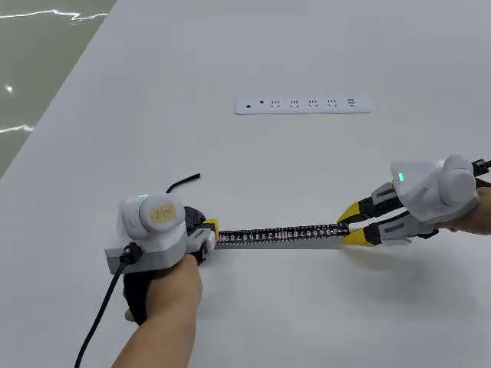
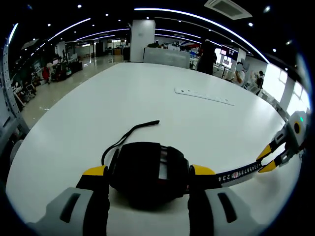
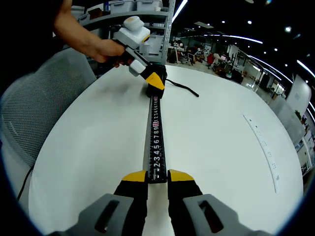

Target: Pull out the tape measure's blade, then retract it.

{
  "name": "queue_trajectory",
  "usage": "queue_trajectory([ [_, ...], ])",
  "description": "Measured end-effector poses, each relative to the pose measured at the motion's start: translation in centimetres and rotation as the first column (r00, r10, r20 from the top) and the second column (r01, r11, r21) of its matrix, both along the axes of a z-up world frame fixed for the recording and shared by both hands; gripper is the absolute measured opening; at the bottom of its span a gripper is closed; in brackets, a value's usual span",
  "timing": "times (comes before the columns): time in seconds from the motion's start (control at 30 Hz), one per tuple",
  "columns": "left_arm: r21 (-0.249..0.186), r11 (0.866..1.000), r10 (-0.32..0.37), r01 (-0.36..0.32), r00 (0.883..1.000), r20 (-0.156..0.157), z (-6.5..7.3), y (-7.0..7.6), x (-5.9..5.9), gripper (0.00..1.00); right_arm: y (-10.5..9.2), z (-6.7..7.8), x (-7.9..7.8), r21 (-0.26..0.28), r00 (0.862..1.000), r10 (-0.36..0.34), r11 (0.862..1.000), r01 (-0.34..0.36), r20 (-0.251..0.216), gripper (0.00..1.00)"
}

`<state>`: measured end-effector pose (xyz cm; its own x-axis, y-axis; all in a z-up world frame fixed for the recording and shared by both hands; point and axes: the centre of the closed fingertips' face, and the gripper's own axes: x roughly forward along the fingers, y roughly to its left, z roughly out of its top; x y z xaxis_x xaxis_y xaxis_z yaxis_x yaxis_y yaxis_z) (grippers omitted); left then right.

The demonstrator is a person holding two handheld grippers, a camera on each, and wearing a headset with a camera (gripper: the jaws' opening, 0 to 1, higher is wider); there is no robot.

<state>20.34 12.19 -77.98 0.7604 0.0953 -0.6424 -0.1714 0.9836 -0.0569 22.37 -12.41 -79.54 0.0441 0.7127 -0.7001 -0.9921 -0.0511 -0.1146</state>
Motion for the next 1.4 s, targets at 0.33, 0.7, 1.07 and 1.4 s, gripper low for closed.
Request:
queue_trajectory([
  [0.33,0.000,1.000,0.002,-0.002,1.000,0.001,-0.2,0.1,0.1,0.61,0.3,0.0,0.0,0.005,1.000,-0.001,1.000,0.001,-0.002,0.14],
  [0.7,0.000,1.000,0.007,-0.007,1.000,0.000,0.1,-0.1,-0.2,0.61,0.8,0.5,-0.1,0.009,1.000,0.005,1.000,-0.005,0.001,0.14],
  [1.07,0.006,1.000,0.008,-0.008,1.000,-0.008,-0.2,0.1,0.0,0.61,1.1,0.4,0.0,0.011,1.000,0.008,1.000,-0.008,-0.001,0.14],
  [1.4,0.008,1.000,0.008,-0.007,1.000,-0.008,-0.2,0.2,0.0,0.61,1.5,0.6,-0.1,0.012,1.000,0.011,1.000,-0.011,-0.002,0.14],
])
